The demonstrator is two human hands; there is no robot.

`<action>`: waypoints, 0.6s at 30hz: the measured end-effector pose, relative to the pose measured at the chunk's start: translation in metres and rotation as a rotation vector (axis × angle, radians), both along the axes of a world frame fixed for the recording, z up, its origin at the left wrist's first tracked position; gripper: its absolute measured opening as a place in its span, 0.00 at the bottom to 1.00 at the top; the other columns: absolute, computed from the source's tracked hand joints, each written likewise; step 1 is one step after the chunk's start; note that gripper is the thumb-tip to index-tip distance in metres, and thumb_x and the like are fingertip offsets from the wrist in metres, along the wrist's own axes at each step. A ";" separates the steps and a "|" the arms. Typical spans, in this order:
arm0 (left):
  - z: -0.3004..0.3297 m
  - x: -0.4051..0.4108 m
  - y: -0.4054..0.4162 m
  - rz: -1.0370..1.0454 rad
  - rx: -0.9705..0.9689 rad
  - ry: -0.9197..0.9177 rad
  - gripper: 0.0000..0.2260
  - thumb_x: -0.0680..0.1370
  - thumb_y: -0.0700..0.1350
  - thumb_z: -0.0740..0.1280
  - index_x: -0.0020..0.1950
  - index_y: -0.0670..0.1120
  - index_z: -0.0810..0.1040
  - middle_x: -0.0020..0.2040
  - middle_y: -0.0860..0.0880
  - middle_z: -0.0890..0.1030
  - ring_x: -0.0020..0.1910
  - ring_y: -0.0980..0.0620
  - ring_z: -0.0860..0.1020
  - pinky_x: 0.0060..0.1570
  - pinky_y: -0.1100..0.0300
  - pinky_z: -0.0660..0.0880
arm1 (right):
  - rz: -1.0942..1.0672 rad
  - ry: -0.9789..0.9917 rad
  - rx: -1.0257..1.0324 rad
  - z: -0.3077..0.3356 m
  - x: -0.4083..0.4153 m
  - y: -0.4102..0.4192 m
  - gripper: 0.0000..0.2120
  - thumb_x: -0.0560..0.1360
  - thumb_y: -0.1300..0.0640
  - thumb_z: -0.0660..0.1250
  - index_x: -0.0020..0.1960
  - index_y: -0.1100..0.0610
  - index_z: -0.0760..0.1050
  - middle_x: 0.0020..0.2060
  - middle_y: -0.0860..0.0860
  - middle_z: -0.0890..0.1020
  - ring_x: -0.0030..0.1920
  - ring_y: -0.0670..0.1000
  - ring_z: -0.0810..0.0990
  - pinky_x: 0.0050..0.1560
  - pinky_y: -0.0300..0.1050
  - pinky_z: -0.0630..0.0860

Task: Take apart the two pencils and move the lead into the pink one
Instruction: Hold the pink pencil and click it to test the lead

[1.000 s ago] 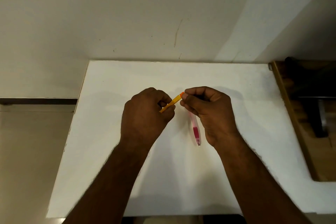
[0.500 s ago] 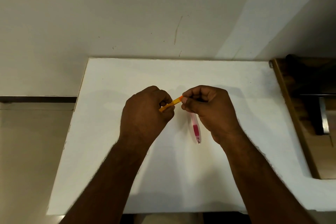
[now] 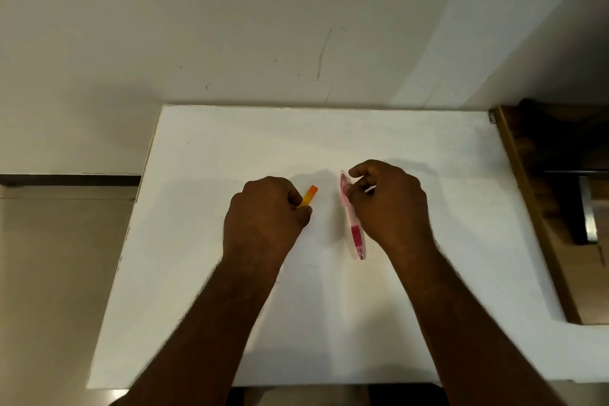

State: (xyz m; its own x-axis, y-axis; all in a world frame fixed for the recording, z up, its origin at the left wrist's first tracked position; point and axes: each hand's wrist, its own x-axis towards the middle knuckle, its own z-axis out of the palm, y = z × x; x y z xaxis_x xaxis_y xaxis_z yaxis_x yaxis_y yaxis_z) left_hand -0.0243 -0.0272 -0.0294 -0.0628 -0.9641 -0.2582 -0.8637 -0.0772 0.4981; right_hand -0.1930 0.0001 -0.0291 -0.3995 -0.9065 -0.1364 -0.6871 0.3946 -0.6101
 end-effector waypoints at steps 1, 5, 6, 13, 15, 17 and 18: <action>-0.001 0.000 0.000 0.009 0.010 -0.015 0.06 0.70 0.54 0.74 0.41 0.53 0.82 0.38 0.55 0.83 0.40 0.51 0.82 0.39 0.60 0.75 | 0.026 0.037 0.054 -0.001 0.002 0.001 0.10 0.76 0.51 0.72 0.56 0.50 0.81 0.48 0.48 0.87 0.47 0.50 0.85 0.49 0.42 0.77; -0.005 0.000 -0.001 0.055 0.033 -0.042 0.11 0.70 0.57 0.76 0.43 0.52 0.84 0.40 0.53 0.84 0.40 0.49 0.82 0.39 0.60 0.73 | 0.065 0.129 0.131 -0.006 0.009 0.002 0.12 0.76 0.50 0.71 0.58 0.52 0.79 0.49 0.50 0.86 0.50 0.53 0.84 0.47 0.41 0.73; -0.006 0.000 -0.001 0.066 0.038 -0.043 0.12 0.69 0.58 0.76 0.44 0.51 0.84 0.41 0.52 0.84 0.41 0.50 0.82 0.39 0.60 0.72 | 0.049 0.122 0.124 -0.006 0.010 0.003 0.12 0.76 0.50 0.71 0.58 0.52 0.79 0.49 0.50 0.86 0.49 0.53 0.84 0.46 0.40 0.71; -0.009 -0.002 -0.003 0.085 0.063 -0.054 0.17 0.69 0.62 0.75 0.43 0.49 0.84 0.38 0.52 0.83 0.32 0.55 0.74 0.34 0.62 0.65 | -0.148 -0.429 0.005 0.000 0.005 -0.003 0.06 0.73 0.56 0.75 0.50 0.53 0.85 0.42 0.47 0.86 0.45 0.51 0.85 0.54 0.51 0.83; -0.009 -0.001 -0.005 0.081 0.068 -0.057 0.18 0.69 0.63 0.74 0.43 0.49 0.84 0.36 0.53 0.81 0.29 0.56 0.71 0.31 0.63 0.63 | -0.215 -0.694 -0.067 0.005 0.004 -0.005 0.04 0.75 0.58 0.73 0.49 0.53 0.85 0.41 0.48 0.87 0.44 0.52 0.86 0.52 0.52 0.85; -0.007 0.000 -0.005 0.081 0.060 -0.061 0.18 0.69 0.64 0.75 0.42 0.50 0.83 0.35 0.54 0.79 0.29 0.57 0.71 0.29 0.65 0.61 | -0.262 -0.950 -0.142 0.011 0.004 -0.007 0.05 0.78 0.60 0.70 0.49 0.53 0.84 0.41 0.49 0.87 0.43 0.53 0.87 0.48 0.49 0.85; -0.006 0.000 -0.006 0.081 0.049 -0.061 0.17 0.69 0.64 0.74 0.42 0.50 0.82 0.36 0.54 0.80 0.30 0.57 0.71 0.29 0.65 0.60 | -0.271 -1.069 -0.185 0.013 0.003 -0.008 0.06 0.79 0.61 0.68 0.50 0.54 0.83 0.40 0.50 0.86 0.42 0.54 0.86 0.48 0.49 0.85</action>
